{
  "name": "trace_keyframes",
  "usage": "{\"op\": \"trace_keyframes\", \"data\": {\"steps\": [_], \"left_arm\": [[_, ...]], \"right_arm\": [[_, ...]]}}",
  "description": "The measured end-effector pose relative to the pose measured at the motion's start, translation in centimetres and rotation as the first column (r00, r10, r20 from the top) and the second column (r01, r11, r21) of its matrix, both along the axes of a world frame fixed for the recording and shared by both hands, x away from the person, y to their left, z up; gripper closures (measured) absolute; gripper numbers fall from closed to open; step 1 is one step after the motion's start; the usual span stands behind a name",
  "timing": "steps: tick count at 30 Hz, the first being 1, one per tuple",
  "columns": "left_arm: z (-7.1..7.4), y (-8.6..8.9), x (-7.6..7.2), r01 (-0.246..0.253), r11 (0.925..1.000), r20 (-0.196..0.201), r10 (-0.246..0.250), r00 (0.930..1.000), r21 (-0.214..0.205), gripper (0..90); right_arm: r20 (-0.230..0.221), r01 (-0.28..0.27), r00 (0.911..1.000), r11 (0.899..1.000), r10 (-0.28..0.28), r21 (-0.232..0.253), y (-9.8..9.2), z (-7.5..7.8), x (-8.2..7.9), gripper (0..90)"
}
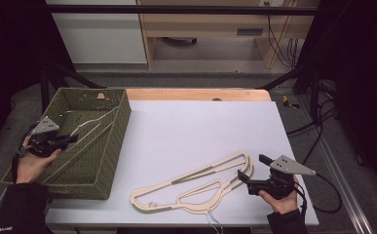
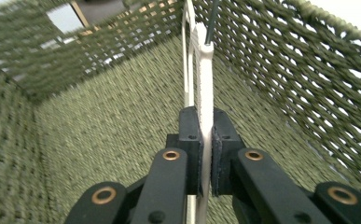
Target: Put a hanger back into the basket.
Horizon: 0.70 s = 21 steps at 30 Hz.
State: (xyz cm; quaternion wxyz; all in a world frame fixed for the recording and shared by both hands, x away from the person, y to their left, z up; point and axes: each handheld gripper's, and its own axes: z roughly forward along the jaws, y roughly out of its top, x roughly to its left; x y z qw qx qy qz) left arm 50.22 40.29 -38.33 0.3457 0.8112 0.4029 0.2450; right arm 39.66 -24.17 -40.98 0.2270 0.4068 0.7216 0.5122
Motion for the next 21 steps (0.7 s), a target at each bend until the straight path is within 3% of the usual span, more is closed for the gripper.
{"op": "trace_keyframes", "data": {"steps": [1, 3, 7, 10, 15, 21], "left_arm": [[-0.1, -0.1, 0.0, 0.005, 1.0, -0.029, -0.005, 0.9996, -0.005, 83.2], [-0.2, -0.6, -0.2, 0.029, 0.9993, -0.041, -0.028, 0.9988, 0.025, 81.3], [-0.1, -1.4, -0.5, 0.062, 0.9974, -0.074, -0.059, 0.9955, 0.036, 79.6], [-0.2, -2.1, -0.7, 0.083, 0.994, -0.105, -0.075, 0.9916, 0.071, 76.8], [-0.4, -2.8, -0.9, 0.102, 0.9901, -0.139, -0.088, 0.9864, 0.097, 69.8], [-0.1, -3.5, -1.5, 0.112, 0.9889, -0.119, -0.101, 0.9878, 0.097, 62.6]], "right_arm": [[0.0, 0.002, 1.0, 1.0, -0.002, -0.002, 0.0, 0.0, 0.0, 5.4], [-0.001, 0.001, 1.0, 1.0, -0.001, -0.002, 0.1, 0.0, 0.0, 5.4], [-0.002, -0.002, 1.0, 1.0, 0.002, 0.0, 0.1, 0.0, 0.0, 5.5], [0.0, -0.002, 1.0, 1.0, 0.002, 0.001, 0.1, 0.0, -0.1, 5.5], [-0.001, -0.005, 1.0, 1.0, 0.005, -0.001, 0.3, 0.1, -0.1, 5.5], [-0.001, -0.011, 0.9999, 1.0, 0.011, -0.002, 0.5, 0.1, -0.2, 5.6]]}}
